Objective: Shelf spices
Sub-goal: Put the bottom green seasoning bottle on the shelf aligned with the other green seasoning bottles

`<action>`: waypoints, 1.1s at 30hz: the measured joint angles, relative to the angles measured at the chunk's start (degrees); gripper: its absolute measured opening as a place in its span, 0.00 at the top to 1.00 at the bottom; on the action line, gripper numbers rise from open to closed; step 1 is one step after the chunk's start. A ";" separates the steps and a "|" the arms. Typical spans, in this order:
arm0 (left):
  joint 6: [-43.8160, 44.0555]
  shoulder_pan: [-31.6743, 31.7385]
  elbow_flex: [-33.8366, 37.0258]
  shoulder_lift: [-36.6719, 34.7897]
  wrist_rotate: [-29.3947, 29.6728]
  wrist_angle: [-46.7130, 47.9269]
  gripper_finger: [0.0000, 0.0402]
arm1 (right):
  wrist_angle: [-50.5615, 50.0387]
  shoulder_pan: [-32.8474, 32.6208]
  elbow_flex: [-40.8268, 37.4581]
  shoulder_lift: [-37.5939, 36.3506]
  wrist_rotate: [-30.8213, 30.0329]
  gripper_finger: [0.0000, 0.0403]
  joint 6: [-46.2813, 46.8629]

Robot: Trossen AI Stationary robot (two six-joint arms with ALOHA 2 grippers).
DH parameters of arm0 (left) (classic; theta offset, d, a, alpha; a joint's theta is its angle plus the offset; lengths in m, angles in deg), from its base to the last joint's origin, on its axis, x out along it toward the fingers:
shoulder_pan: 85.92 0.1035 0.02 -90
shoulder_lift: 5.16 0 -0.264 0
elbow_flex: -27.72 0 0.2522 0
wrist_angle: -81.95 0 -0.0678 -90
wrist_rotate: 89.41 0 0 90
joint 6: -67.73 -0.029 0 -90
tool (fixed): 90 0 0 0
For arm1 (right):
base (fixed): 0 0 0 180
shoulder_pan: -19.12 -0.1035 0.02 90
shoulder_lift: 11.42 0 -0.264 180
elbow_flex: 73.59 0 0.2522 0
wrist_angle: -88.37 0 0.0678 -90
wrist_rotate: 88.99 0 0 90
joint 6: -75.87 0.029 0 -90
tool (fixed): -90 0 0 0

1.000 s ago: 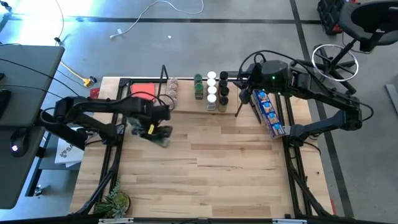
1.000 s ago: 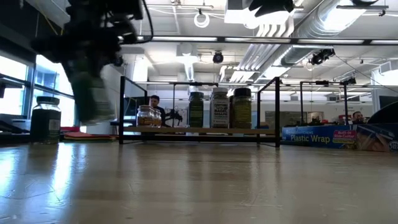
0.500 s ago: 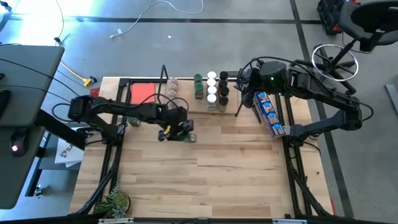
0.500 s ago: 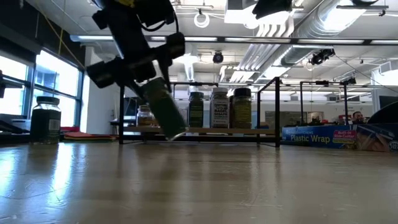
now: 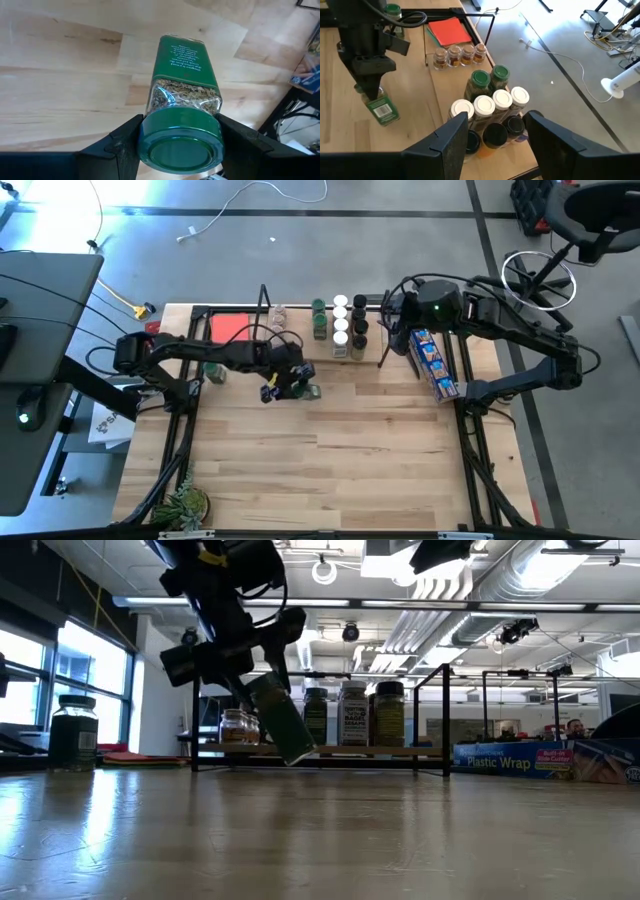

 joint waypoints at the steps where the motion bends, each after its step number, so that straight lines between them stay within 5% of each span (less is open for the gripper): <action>1: -0.01 0.24 0.00 0.00 -0.57 0.03 0.48 | -0.01 0.00 0.00 0.00 0.00 0.51 -0.36; 7: -2.65 0.56 0.00 0.00 -2.49 0.04 0.45 | -0.43 0.00 0.00 0.00 0.00 0.51 -0.43; 15: -4.19 1.07 -0.08 -0.02 -3.37 -0.06 0.29 | -0.78 0.00 0.00 0.00 0.02 0.51 -0.43; 22: -10.73 1.44 -0.69 -2.97 -5.12 -3.04 0.27 | -2.62 0.00 0.00 0.00 0.02 0.51 -0.43; 28: -28.12 2.07 -2.75 -6.98 -7.58 -2.25 0.27 | -4.13 0.00 0.00 0.00 0.02 0.51 -0.42; 33: -63.15 1.73 -6.90 -4.73 -6.63 -2.03 0.27 | -5.04 0.00 0.00 -0.02 0.02 0.51 -0.65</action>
